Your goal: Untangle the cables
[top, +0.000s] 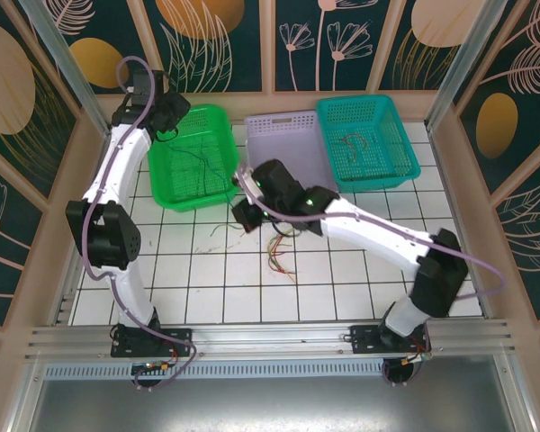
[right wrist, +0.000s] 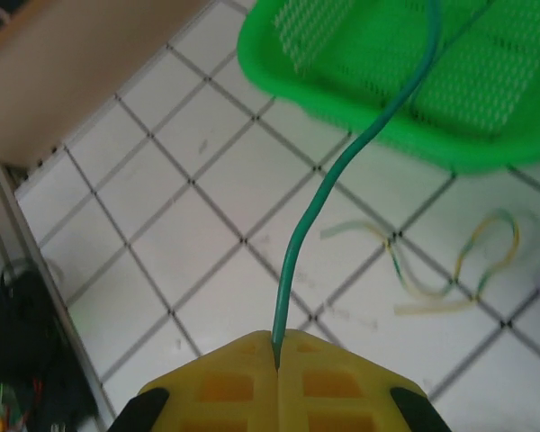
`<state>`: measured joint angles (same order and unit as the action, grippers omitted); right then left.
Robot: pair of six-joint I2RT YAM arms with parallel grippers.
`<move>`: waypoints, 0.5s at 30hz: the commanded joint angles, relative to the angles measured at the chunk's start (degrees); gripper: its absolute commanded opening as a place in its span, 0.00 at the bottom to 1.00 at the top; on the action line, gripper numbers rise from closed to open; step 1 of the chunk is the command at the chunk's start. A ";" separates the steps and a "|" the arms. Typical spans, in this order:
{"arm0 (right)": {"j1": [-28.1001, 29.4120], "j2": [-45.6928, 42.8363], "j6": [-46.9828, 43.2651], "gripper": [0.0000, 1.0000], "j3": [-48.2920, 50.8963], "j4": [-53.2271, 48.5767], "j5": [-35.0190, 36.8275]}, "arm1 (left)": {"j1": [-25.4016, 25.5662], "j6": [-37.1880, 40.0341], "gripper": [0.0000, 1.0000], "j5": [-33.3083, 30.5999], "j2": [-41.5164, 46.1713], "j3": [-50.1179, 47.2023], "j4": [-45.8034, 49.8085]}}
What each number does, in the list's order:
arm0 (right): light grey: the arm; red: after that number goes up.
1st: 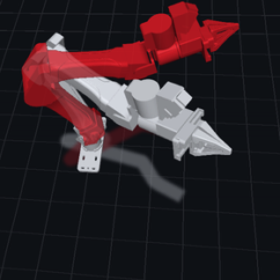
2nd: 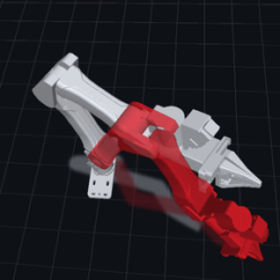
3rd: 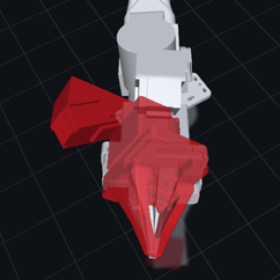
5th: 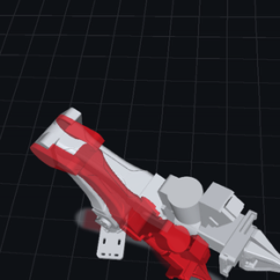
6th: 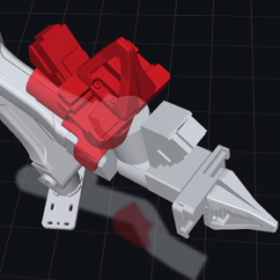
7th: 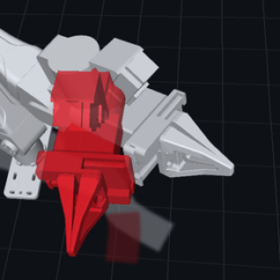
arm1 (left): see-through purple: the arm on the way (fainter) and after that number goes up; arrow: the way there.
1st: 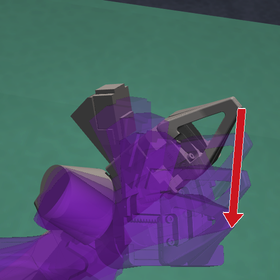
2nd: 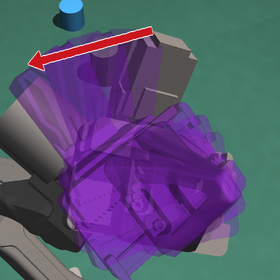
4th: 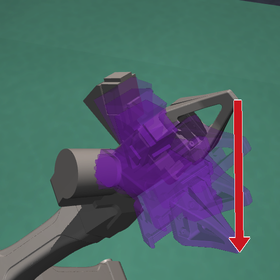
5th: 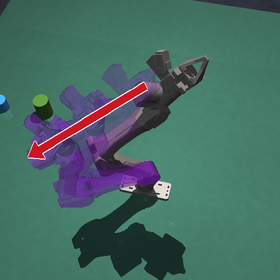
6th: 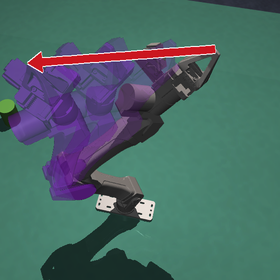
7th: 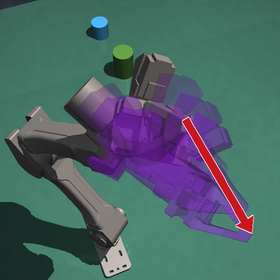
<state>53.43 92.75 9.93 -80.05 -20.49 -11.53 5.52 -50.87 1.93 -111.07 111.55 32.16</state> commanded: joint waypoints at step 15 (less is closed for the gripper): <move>-8.89 30.40 10.11 0.00 -46.56 -2.34 -4.06 | -2.33 4.86 0.62 -6.74 11.27 -4.87 1.48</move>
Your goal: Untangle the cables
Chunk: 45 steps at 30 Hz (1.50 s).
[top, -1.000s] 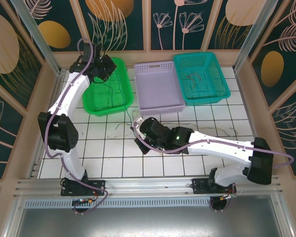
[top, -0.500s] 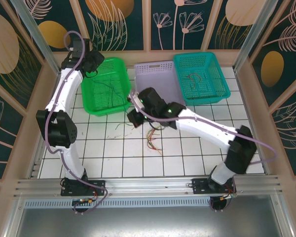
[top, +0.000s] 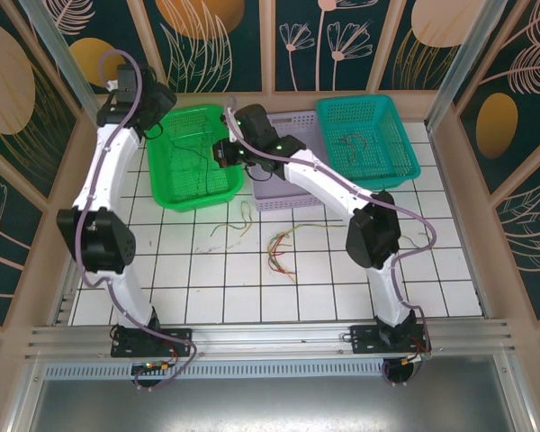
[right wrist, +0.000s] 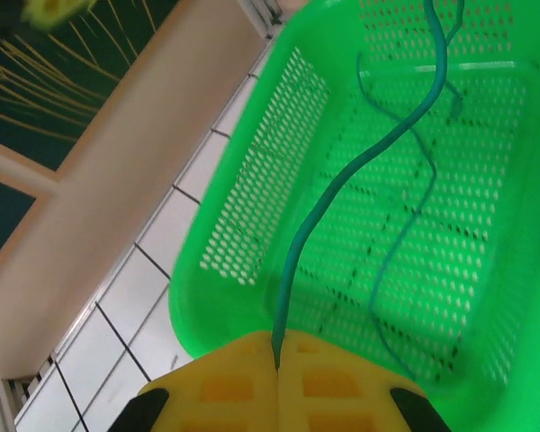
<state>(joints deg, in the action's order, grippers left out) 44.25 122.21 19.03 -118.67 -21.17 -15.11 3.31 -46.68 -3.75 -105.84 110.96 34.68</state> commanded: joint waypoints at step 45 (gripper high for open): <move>16.83 -18.38 -8.03 0.50 41.94 0.07 24.16 | 13.39 -34.01 0.50 7.15 51.29 -72.74 -10.97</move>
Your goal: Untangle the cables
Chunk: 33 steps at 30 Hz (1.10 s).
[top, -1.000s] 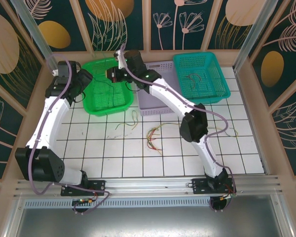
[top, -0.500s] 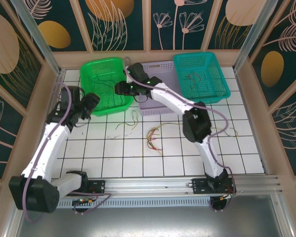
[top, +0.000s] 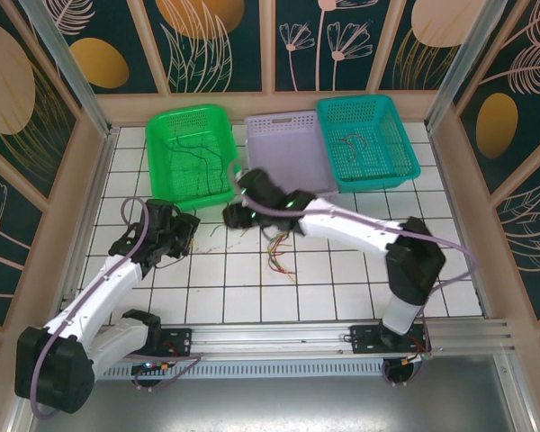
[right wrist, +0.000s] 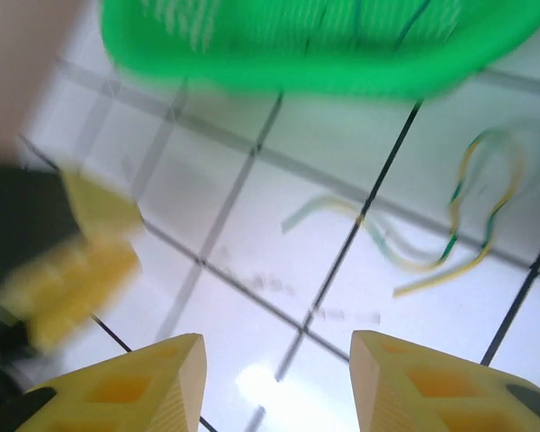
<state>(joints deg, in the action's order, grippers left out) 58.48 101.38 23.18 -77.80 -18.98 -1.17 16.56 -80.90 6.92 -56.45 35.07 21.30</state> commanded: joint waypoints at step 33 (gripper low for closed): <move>-3.03 28.17 -23.74 0.20 -19.98 -8.66 8.04 | 0.15 5.75 0.45 -8.76 13.35 9.54 15.08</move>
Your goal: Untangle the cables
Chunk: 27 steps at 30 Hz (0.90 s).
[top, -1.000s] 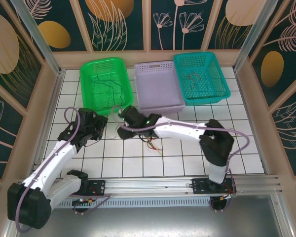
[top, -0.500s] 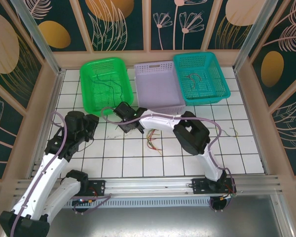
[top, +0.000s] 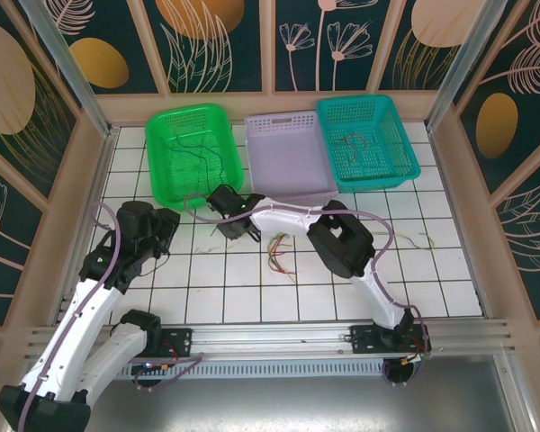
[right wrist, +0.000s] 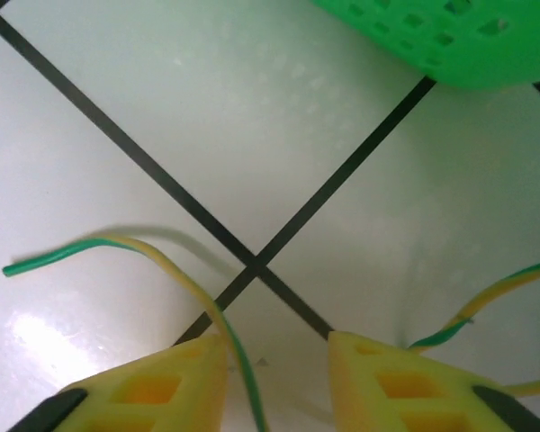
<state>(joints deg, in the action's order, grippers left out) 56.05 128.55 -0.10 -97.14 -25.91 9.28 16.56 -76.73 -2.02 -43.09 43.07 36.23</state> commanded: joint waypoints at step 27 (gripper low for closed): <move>-13.16 -29.33 38.77 0.00 4.29 7.28 -18.47 | 3.16 -11.08 0.60 20.48 -13.26 3.53 -39.47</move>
<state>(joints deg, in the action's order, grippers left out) 42.44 97.67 31.42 -90.32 -17.78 -11.40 17.89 -80.75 15.16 -55.29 45.28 8.82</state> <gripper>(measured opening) 0.051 0.599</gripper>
